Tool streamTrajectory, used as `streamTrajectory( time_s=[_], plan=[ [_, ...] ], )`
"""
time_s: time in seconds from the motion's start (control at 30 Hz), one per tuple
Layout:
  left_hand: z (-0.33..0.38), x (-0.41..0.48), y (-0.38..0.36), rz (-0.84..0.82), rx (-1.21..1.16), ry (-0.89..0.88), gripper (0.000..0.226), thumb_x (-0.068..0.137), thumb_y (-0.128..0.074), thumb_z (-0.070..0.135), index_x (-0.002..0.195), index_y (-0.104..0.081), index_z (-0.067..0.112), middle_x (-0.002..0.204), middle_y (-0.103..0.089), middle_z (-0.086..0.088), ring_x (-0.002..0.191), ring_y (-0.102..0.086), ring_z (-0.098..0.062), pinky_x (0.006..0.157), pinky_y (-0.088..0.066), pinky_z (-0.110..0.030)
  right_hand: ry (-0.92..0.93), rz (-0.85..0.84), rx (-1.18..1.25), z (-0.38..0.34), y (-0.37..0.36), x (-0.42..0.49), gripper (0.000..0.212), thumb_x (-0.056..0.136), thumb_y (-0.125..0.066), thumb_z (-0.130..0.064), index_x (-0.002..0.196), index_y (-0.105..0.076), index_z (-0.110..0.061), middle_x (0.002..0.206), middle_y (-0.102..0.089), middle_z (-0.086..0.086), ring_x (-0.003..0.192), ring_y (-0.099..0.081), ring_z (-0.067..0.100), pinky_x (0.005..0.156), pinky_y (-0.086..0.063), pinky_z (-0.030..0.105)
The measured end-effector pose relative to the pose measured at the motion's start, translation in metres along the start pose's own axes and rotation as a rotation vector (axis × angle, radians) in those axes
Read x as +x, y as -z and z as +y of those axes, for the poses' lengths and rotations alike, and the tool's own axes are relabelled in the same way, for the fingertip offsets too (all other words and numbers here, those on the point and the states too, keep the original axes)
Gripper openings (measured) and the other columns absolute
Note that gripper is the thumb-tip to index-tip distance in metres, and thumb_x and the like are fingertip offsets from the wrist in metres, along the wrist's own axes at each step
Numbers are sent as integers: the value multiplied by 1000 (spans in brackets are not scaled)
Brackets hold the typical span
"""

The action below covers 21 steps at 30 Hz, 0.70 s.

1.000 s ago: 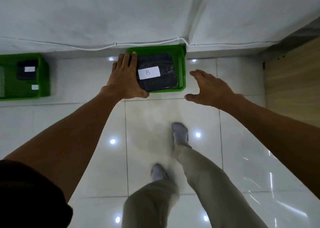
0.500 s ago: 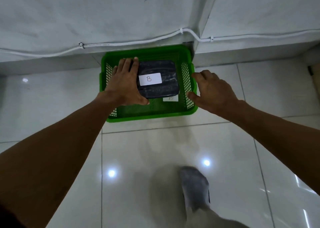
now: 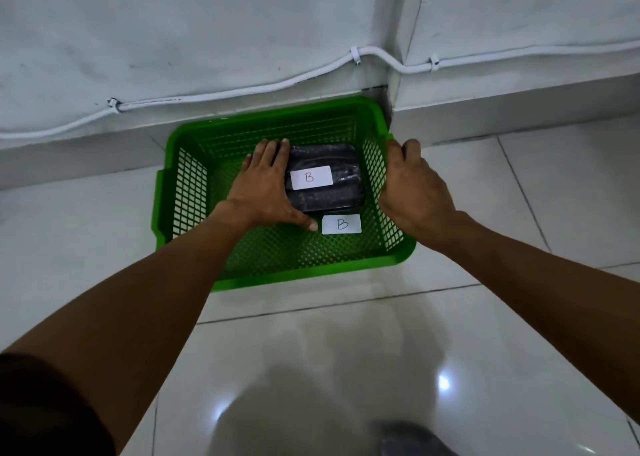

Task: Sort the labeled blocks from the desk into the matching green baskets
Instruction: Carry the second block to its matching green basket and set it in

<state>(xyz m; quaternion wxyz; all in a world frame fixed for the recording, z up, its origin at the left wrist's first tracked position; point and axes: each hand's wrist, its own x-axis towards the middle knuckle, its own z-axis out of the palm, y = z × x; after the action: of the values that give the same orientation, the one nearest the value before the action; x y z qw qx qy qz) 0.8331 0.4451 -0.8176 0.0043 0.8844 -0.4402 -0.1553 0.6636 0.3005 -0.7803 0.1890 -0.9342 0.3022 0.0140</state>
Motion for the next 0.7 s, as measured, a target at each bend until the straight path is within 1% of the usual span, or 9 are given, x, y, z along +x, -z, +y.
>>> streamTrajectory(
  time_s=[0.1, 0.27, 0.37, 0.47, 0.63, 0.7],
  plan=[
    [2, 12, -6, 6, -36, 4, 154, 32, -62, 87, 150, 3, 12, 161, 0, -10, 148, 3, -27, 121, -7, -47, -5, 44, 24, 2, -5, 1, 61, 87, -52, -7, 142, -27, -3, 130, -38, 21, 102, -53, 37, 71, -39, 38],
    [4, 24, -15, 43, -67, 15, 152, 32, -51, 92, 150, -2, 11, 161, -1, -8, 148, 3, -23, 120, -4, -44, -21, 74, 25, 1, -9, 3, 60, 88, -52, -8, 142, -26, -4, 133, -38, 20, 102, -54, 35, 77, -45, 41],
    [5, 27, -18, 80, -65, -31, 144, 39, -59, 87, 150, -9, 10, 161, -5, -7, 148, -1, -24, 121, -5, -42, -12, 86, 14, 2, -10, 2, 60, 89, -52, -9, 143, -26, -5, 132, -39, 19, 102, -54, 34, 76, -45, 39],
    [6, 30, -14, 67, -84, -77, 139, 44, -68, 78, 150, -11, 9, 160, -6, -8, 148, -2, -24, 121, -5, -41, -6, 91, 9, 2, -11, 2, 60, 89, -51, -9, 143, -26, -5, 131, -39, 19, 102, -54, 34, 74, -43, 39],
    [6, 33, -14, 50, -113, -80, 140, 43, -70, 77, 150, -11, 9, 160, -5, -9, 148, -1, -25, 121, -3, -42, -9, 83, 7, 2, -10, 2, 62, 88, -52, -9, 144, -24, -5, 133, -38, 18, 102, -54, 34, 73, -42, 37],
    [6, 33, -14, 52, -109, -76, 139, 43, -69, 77, 150, -11, 9, 160, -5, -10, 148, -1, -25, 121, -3, -42, -5, 81, 2, 2, -10, 3, 63, 87, -53, -8, 143, -25, -4, 133, -38, 18, 102, -54, 34, 71, -39, 35]
  ],
)
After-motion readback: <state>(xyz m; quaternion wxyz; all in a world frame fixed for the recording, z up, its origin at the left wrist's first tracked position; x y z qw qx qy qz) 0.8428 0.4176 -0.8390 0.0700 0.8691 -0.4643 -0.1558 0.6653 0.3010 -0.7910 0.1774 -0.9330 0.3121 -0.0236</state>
